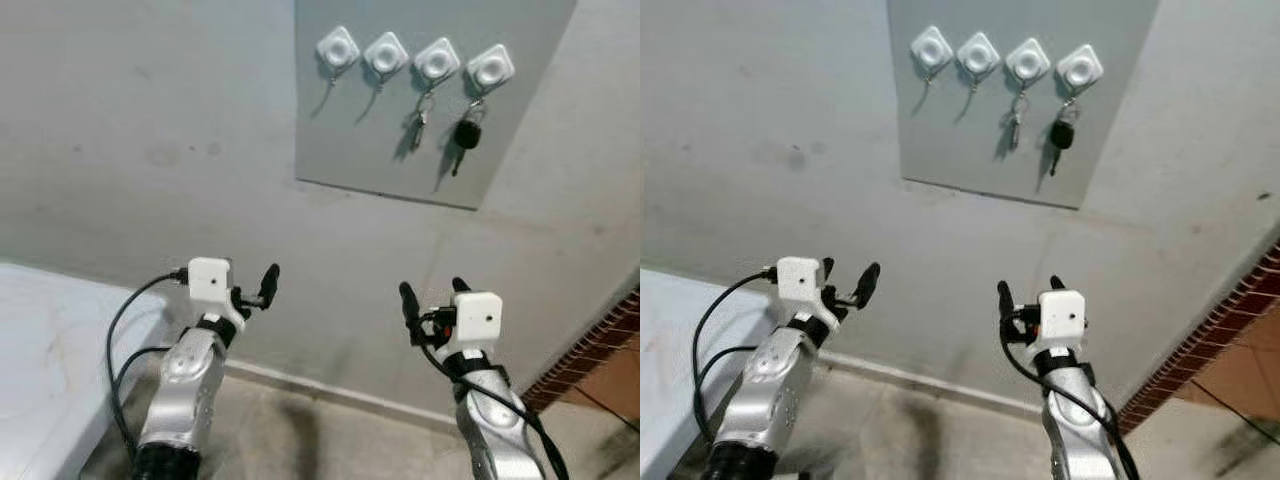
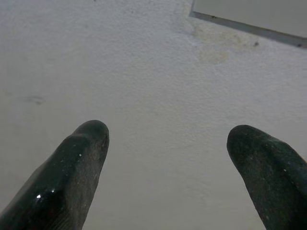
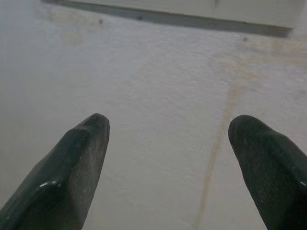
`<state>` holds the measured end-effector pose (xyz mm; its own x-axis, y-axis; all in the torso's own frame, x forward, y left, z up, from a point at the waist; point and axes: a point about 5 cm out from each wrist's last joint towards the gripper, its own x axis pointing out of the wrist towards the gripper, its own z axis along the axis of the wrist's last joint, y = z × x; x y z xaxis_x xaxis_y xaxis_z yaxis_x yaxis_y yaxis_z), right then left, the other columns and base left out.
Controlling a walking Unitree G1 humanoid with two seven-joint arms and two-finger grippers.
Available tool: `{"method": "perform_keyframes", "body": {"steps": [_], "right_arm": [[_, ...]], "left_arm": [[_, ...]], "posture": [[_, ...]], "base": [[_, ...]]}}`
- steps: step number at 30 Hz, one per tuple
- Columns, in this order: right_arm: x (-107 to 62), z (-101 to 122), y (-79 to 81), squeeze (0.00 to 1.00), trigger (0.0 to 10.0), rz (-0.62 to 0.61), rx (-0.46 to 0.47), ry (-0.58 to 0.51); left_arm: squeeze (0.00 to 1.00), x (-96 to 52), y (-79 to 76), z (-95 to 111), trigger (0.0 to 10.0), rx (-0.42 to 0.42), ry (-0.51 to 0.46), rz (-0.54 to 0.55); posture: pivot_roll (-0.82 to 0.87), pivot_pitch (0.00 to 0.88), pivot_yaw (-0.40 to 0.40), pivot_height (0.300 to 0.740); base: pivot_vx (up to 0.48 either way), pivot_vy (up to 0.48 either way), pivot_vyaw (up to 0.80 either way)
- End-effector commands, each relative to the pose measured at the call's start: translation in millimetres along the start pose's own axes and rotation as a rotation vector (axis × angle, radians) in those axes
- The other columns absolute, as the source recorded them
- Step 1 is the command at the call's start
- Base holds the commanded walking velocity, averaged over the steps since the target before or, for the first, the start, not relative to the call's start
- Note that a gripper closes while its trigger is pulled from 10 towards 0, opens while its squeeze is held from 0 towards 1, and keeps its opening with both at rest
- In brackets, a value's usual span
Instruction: Hang keys on a hook
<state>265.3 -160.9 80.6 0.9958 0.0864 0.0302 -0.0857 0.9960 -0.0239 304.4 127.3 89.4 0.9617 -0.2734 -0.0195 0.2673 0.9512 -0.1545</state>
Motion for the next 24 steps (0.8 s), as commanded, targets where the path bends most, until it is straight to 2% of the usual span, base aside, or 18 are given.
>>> {"method": "perform_keyframes", "body": {"steps": [1, 11, 24], "right_arm": [[1.4, 2.9, 1.9, 0.00, 10.0, 0.001, 0.004, -0.010], [0.7, 3.3, 4.0, 0.00, 10.0, 0.010, 0.007, -0.007], [1.3, 3.6, -3.0, 0.00, 10.0, 0.017, -0.015, 0.001]], "left_arm": [[0.00, 1.3, 5.4, 4.6, 10.0, 0.021, -0.002, 0.020], [0.00, 2.5, 3.4, 10.8, 10.0, 0.002, -0.018, 0.006], [0.00, 7.6, 2.2, 12.1, 10.0, 0.000, -0.013, 0.004]], "posture": [[0.06, 0.000, -0.014, 0.740], [0.05, 0.000, -0.015, 0.740], [0.04, 0.000, -0.024, 0.740]], "base": [[0.000, 0.000, 0.80], [0.000, 0.000, 0.80], [0.000, 0.000, 0.80]]}}
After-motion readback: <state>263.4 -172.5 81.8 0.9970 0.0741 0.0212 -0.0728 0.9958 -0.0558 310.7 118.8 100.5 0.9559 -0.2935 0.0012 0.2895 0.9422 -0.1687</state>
